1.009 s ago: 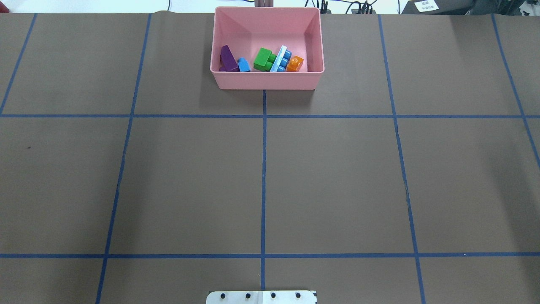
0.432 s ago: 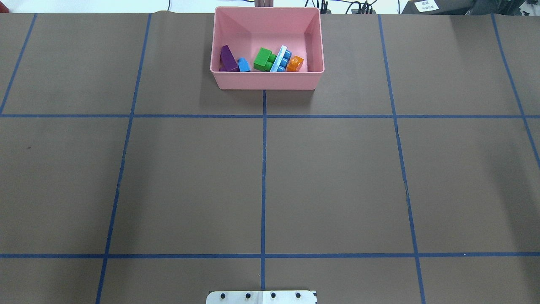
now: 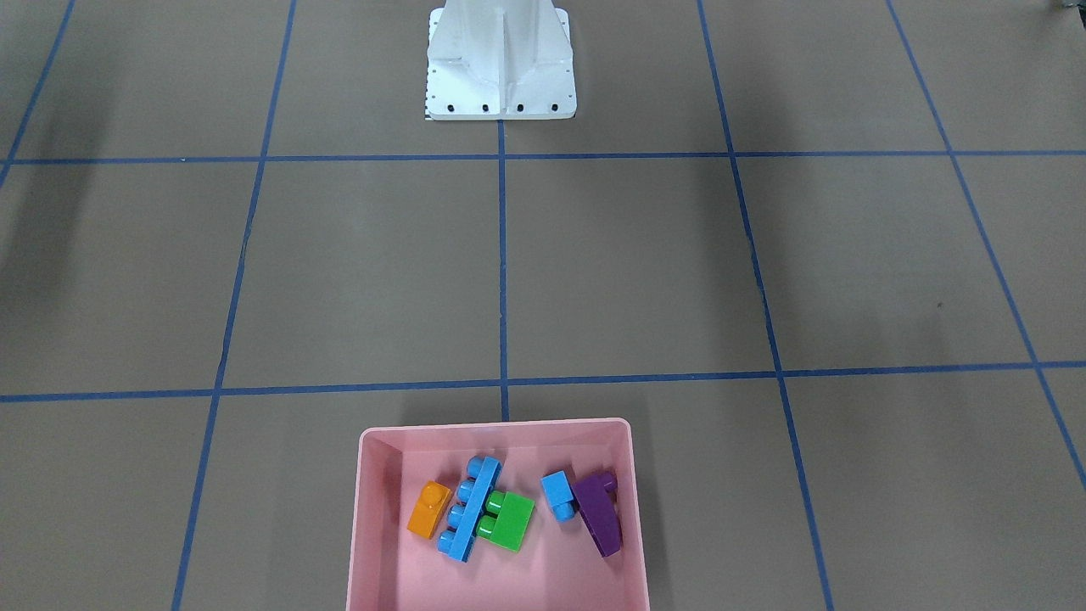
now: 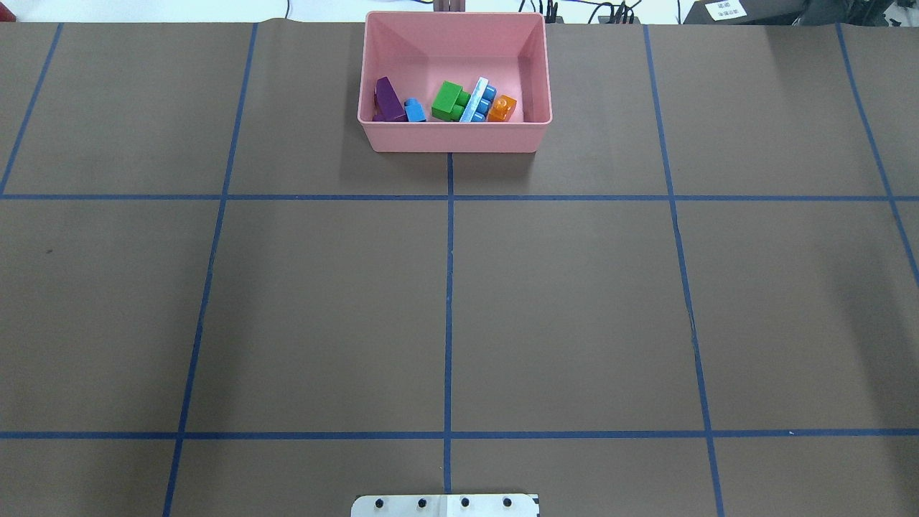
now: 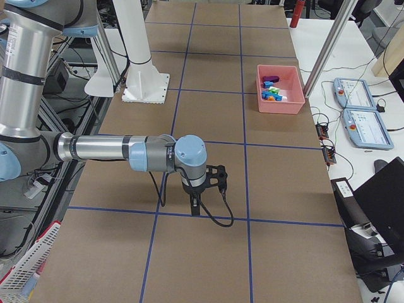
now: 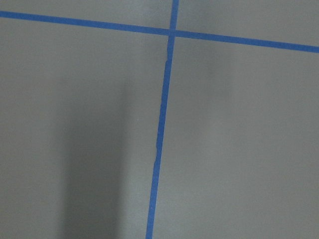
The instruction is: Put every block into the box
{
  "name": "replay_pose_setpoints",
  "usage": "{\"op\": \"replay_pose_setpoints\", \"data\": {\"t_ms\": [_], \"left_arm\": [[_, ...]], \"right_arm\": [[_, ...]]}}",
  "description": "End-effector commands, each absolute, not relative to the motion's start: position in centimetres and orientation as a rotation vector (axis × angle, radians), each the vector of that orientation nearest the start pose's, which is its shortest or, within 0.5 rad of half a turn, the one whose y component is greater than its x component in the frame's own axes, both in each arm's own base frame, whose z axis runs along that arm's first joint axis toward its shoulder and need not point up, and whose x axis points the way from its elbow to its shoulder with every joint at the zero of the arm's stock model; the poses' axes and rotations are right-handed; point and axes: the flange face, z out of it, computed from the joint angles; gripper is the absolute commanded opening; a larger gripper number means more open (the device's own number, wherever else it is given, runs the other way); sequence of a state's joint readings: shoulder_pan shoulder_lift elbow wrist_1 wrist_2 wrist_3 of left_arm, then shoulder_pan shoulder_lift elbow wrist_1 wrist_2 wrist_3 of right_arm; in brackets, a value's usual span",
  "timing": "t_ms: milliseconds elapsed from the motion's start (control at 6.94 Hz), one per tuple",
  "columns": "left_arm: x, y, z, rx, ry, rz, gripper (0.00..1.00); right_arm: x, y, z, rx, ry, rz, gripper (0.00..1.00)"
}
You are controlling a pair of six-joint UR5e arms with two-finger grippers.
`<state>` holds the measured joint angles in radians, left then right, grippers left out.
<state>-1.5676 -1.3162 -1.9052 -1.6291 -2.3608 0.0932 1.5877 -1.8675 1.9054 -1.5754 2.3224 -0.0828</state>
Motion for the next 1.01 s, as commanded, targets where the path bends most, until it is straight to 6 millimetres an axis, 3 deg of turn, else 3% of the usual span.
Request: {"op": "replay_pose_setpoints", "data": {"t_ms": [0, 144, 865], "left_arm": [[-6.15, -39.25, 59.84, 0.166, 0.781, 0.144, 1.0], [-6.15, -39.25, 59.84, 0.166, 0.781, 0.144, 1.0], [-6.15, -39.25, 59.91, 0.165, 0.781, 0.145, 1.0]], "right_arm": [[7.15, -36.02, 62.79, 0.093, -0.746, -0.088, 1.0], [7.13, -35.2, 63.15, 0.115, -0.745, -0.095, 1.0], [7.14, -35.34, 63.09, 0.116, -0.745, -0.086, 1.0]]}}
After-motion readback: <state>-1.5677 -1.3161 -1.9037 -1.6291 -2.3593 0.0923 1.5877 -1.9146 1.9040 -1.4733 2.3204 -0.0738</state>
